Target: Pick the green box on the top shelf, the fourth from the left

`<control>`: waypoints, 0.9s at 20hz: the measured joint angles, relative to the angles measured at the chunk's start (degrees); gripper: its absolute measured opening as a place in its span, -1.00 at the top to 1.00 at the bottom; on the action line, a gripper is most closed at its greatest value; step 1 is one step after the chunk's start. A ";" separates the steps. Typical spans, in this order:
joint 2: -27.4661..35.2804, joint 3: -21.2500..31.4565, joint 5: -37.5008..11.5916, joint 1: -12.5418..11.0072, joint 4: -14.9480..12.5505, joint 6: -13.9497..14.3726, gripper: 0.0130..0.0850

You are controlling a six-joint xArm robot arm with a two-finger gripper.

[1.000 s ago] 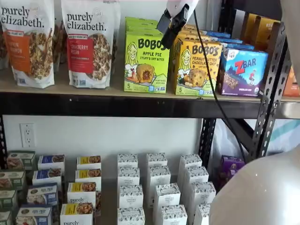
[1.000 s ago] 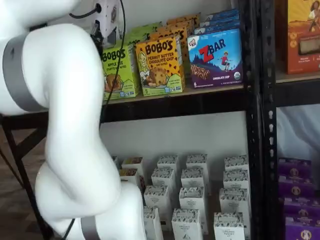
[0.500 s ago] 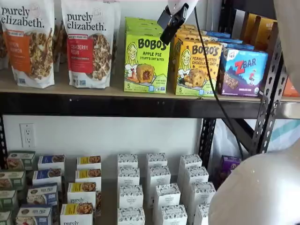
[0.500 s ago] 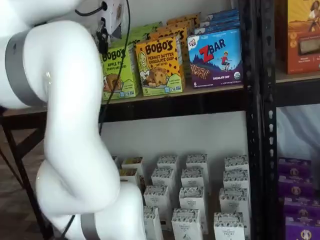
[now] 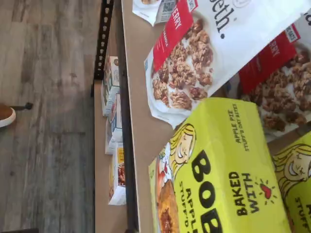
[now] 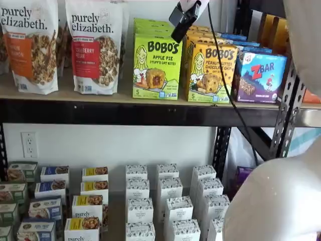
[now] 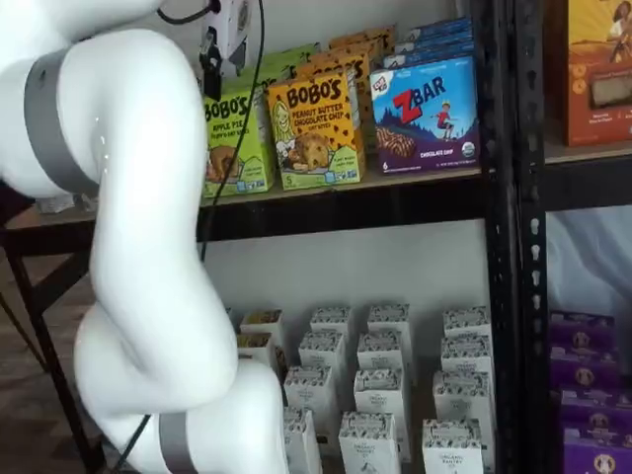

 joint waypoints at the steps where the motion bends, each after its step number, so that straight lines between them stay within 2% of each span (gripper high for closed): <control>1: 0.56 -0.63 0.32 -0.07 0.01 -0.04 -1.00; 6: 2.71 -2.90 1.22 0.35 -1.52 0.15 -1.00; 12: 3.56 -3.00 -0.43 1.02 -2.73 0.37 -1.00; 18: 4.81 -3.17 -2.48 2.71 -5.03 1.31 -1.00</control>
